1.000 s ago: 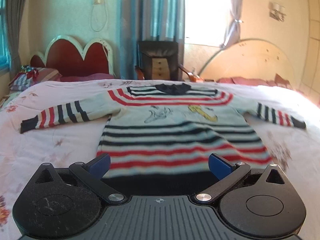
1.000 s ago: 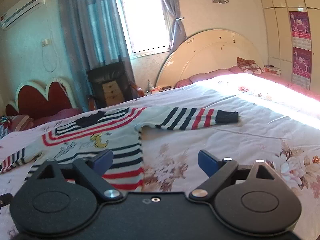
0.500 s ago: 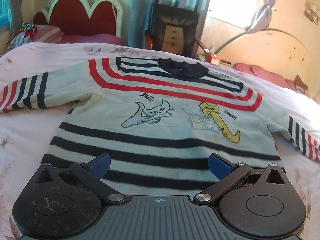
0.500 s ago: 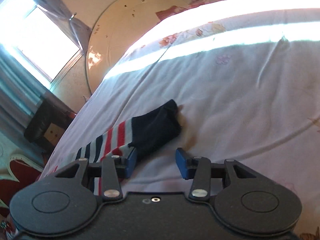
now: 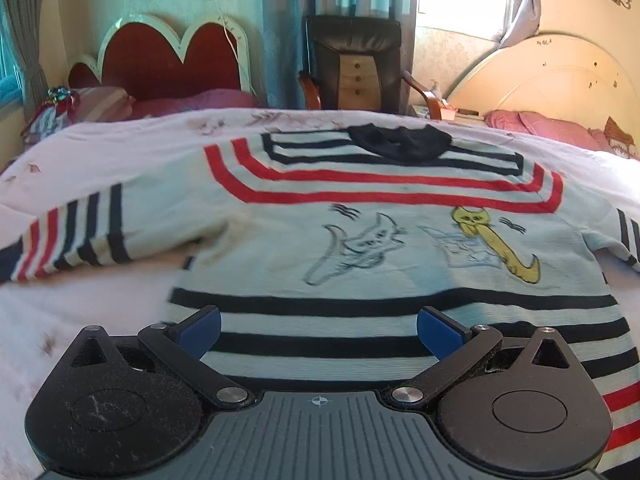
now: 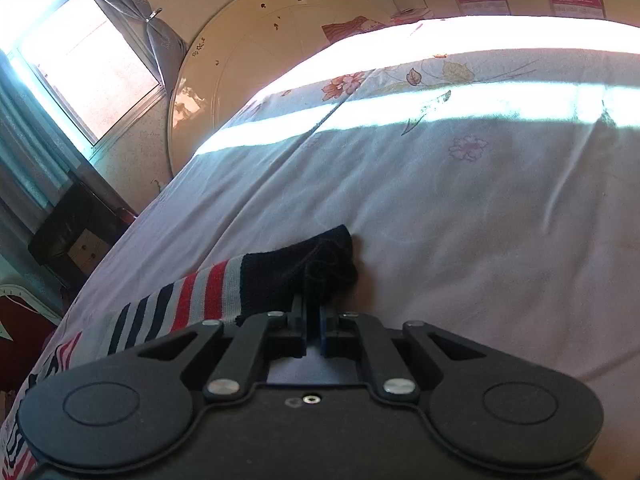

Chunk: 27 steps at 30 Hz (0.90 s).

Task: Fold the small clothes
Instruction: 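Carry the sleeve across the sweater body with the right tool and release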

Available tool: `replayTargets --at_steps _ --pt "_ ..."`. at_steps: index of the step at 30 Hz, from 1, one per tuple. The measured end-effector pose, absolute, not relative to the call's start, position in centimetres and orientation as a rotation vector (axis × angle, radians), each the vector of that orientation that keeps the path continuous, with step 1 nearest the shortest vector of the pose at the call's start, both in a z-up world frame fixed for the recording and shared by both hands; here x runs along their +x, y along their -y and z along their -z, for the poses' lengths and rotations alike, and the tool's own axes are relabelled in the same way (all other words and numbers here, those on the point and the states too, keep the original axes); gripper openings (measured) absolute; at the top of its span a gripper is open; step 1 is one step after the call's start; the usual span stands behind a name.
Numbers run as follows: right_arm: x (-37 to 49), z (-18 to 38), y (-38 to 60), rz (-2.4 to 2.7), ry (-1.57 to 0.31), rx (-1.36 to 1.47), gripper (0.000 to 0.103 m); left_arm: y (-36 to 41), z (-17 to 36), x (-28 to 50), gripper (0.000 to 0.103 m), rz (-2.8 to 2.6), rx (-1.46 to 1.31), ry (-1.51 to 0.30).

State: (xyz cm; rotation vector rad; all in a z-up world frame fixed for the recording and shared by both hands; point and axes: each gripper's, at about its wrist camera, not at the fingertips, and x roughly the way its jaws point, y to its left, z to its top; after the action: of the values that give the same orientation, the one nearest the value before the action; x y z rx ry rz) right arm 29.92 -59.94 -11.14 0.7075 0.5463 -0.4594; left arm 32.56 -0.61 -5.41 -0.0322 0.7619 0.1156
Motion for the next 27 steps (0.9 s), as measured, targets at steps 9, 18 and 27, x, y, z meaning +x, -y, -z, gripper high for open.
replayTargets --at_steps 9,18,27 --pt "33.5 4.1 47.3 0.191 -0.454 0.443 0.007 -6.8 6.5 34.5 0.103 -0.124 -0.21 -0.704" --pt "39.5 4.6 29.2 -0.131 -0.573 0.313 0.007 -11.7 8.4 35.6 0.103 -0.093 -0.246 -0.72" --pt "41.4 8.8 21.0 -0.248 -0.707 0.243 0.009 -13.8 9.2 35.8 0.103 -0.062 -0.28 -0.734"
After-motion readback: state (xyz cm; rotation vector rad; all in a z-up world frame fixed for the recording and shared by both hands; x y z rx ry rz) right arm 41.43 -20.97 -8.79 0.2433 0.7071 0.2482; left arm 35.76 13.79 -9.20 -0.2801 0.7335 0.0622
